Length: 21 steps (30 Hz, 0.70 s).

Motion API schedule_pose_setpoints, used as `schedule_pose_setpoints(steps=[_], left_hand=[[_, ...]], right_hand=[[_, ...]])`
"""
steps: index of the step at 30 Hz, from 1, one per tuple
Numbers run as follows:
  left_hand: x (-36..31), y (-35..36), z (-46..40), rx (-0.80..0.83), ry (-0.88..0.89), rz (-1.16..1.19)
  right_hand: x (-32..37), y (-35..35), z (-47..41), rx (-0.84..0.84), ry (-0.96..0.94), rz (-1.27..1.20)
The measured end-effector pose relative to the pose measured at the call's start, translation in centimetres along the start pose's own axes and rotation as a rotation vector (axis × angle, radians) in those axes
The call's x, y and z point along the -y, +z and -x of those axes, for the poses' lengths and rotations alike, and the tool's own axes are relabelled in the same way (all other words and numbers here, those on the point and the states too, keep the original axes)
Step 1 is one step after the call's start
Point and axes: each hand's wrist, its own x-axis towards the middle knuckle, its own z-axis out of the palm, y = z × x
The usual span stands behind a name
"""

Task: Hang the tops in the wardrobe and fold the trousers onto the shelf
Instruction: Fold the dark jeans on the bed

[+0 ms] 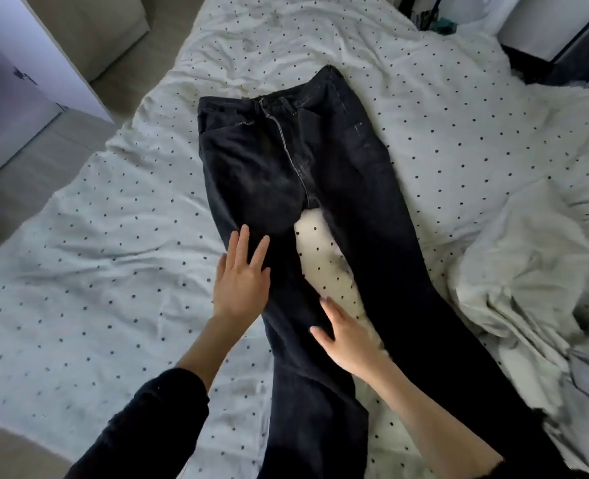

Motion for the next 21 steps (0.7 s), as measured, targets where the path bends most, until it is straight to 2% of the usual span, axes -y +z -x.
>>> schedule_pose_setpoints(steps=[2,5,7,9,11,14,16,18,21], left_hand=[[-0.1,1.4,4.7,0.045,-0.017,0.05],[-1.4,3.5,12.1,0.235,-0.13,0.134],[-2.8,4.8,16.8,0.3,-0.211,0.219],[-3.7,6.9,21.0,0.349,-0.281,0.286],[-4.9,9.6,25.2,0.478,-0.285,0.221],[-6.8,13.6,30.9,0.693,-0.245,-0.076],[-7.8,15.1,32.9,0.678,-0.273,-0.164],[-8.8,16.0,34.4,0.546,-0.325,-0.214],[-8.8,16.6,34.7,0.381,-0.31,-0.2]], right_hand=[[-1.6,3.3,2.9,0.037,0.051,-0.047],[-3.8,7.5,7.4,0.11,0.083,-0.008],[-5.3,9.3,10.1,0.145,0.076,0.0],[-7.1,10.7,12.0,0.13,0.117,-0.116],[-9.2,12.3,13.5,0.086,0.199,-0.298],[-13.0,15.0,15.3,0.117,0.311,-0.414],[-14.2,16.5,16.0,0.189,0.38,-0.528],[-14.7,18.2,17.4,0.252,0.334,-0.598],[-14.4,20.1,18.1,0.238,0.328,-0.768]])
